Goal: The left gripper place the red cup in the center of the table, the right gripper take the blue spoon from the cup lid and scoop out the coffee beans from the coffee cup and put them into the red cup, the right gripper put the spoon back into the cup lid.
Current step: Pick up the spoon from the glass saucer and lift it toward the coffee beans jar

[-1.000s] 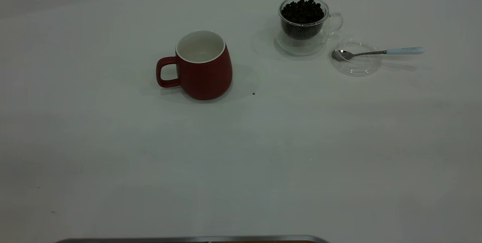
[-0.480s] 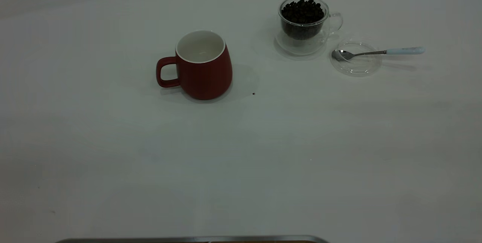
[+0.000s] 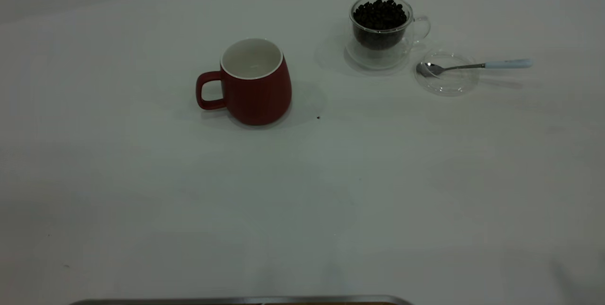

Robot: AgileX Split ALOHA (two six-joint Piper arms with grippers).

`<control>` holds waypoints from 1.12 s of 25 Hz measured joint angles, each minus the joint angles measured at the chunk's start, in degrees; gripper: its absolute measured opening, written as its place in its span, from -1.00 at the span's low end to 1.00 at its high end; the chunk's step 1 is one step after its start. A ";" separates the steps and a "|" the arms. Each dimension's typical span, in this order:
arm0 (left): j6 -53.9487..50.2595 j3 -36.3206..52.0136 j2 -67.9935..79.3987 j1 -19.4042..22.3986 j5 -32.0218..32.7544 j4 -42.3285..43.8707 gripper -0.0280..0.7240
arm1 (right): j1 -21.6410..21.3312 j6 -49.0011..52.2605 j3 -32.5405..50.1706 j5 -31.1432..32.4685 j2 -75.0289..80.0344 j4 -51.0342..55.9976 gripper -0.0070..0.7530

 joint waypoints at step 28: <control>0.00 0.00 0.00 0.00 0.00 0.00 0.50 | -11.39 -46.46 -10.53 -7.82 61.08 46.75 0.57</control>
